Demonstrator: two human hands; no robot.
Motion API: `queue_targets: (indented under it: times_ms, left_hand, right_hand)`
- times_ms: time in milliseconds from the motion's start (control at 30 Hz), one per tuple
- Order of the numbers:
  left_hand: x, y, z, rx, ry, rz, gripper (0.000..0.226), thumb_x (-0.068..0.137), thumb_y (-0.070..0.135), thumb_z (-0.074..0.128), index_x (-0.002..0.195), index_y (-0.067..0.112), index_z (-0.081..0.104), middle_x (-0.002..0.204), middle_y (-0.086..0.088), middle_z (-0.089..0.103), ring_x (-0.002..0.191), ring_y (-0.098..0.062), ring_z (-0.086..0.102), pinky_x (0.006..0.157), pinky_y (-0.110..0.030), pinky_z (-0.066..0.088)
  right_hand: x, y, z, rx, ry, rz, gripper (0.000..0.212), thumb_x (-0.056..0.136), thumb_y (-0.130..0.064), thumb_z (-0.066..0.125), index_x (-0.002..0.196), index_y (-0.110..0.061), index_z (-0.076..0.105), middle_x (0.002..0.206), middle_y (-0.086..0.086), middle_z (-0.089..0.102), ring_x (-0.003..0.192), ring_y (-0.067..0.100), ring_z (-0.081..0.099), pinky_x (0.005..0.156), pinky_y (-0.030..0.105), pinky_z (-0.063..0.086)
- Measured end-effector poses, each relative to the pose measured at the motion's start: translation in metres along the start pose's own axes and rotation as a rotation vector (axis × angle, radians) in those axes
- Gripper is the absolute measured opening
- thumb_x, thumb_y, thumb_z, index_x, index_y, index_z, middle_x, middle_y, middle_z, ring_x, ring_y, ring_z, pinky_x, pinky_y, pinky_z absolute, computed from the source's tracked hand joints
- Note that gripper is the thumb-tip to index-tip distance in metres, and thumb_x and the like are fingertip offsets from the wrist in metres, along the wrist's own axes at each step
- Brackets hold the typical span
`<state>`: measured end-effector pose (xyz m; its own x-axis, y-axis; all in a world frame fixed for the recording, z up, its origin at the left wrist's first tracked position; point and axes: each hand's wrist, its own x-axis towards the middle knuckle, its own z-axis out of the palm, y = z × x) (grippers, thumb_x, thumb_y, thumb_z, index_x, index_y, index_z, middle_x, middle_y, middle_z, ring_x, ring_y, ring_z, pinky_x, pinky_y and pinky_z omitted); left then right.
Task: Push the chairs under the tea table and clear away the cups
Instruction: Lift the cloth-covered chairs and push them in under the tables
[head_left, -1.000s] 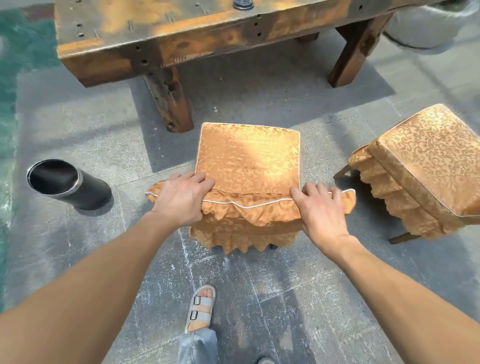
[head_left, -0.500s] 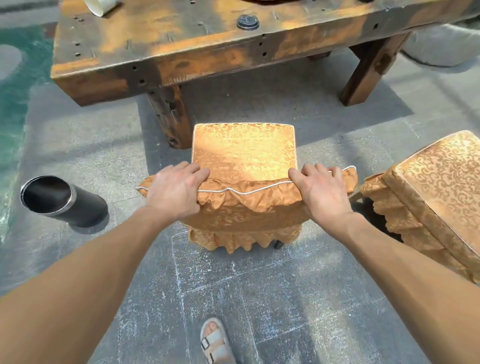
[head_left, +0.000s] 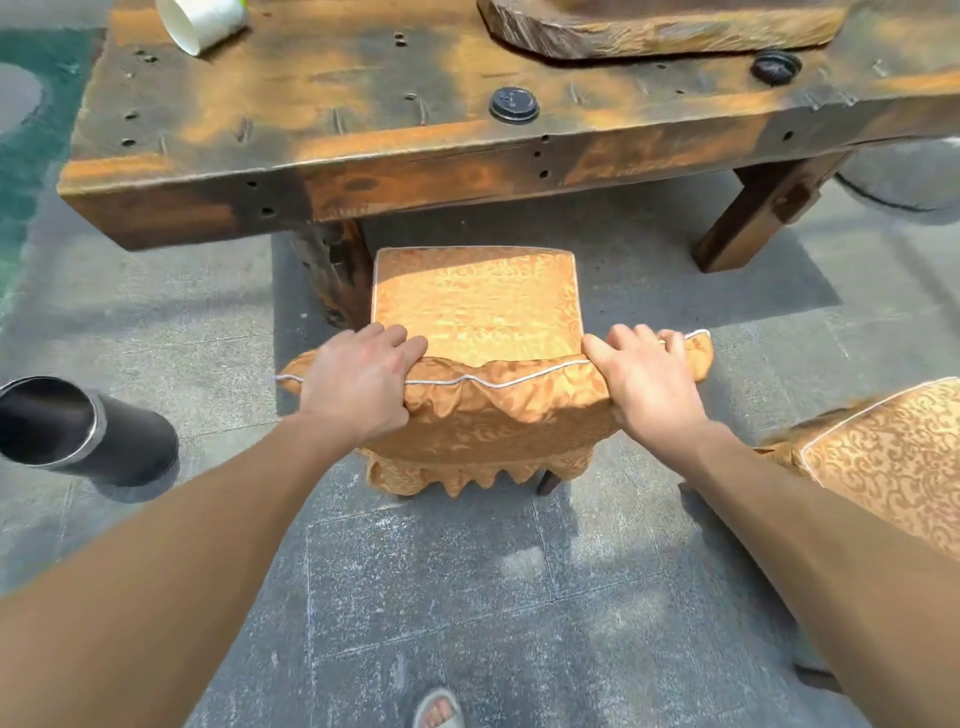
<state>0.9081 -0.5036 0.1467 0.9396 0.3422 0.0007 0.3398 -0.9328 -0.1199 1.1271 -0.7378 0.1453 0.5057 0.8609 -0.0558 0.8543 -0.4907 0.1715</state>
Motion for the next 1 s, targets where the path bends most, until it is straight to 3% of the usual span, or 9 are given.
queue_targets:
  times_ms: [333, 567, 733, 1000]
  left_hand:
    - [0.076, -0.013, 0.001, -0.019, -0.003, -0.081, 0.03, 0.061, 0.018, 0.064, 0.09, 0.023, 0.056, 0.083, 0.003, 0.057, 0.084, -0.025, 0.057, 0.062, -0.033, 0.028]
    - [0.125, 0.019, -0.001, -0.05, 0.0, -0.11, 0.036, 0.059, 0.033, 0.059, 0.093, 0.02, 0.06, 0.081, 0.001, 0.06, 0.08, -0.027, 0.06, 0.061, -0.035, 0.039]
    - [0.14, 0.037, -0.007, -0.079, -0.041, -0.181, 0.042, 0.053, 0.018, 0.07, 0.094, 0.021, 0.06, 0.084, 0.003, 0.061, 0.082, -0.026, 0.059, 0.064, -0.035, 0.04]
    - [0.169, 0.058, -0.002, -0.082, 0.001, -0.252, 0.042, 0.053, 0.015, 0.072, 0.093, 0.02, 0.059, 0.085, -0.001, 0.06, 0.082, -0.028, 0.058, 0.064, -0.038, 0.041]
  right_hand:
    - [0.092, 0.045, 0.007, -0.007, 0.041, -0.087, 0.049, 0.068, -0.01, 0.074, 0.107, -0.025, 0.049, 0.099, 0.004, 0.053, 0.096, 0.032, 0.051, 0.085, 0.047, 0.031]
    - [0.144, 0.112, 0.012, -0.051, 0.054, -0.19, 0.057, 0.068, -0.022, 0.08, 0.115, -0.025, 0.048, 0.099, 0.002, 0.053, 0.093, 0.029, 0.051, 0.081, 0.046, 0.032]
    - [0.156, 0.134, 0.008, -0.025, 0.029, -0.232, 0.047, 0.069, -0.018, 0.074, 0.108, -0.026, 0.05, 0.096, 0.0, 0.053, 0.092, 0.028, 0.052, 0.083, 0.045, 0.036]
    - [0.176, 0.168, 0.023, -0.013, 0.072, -0.27, 0.055, 0.058, -0.02, 0.077, 0.105, -0.025, 0.049, 0.094, -0.003, 0.052, 0.088, 0.027, 0.051, 0.081, 0.044, 0.033]
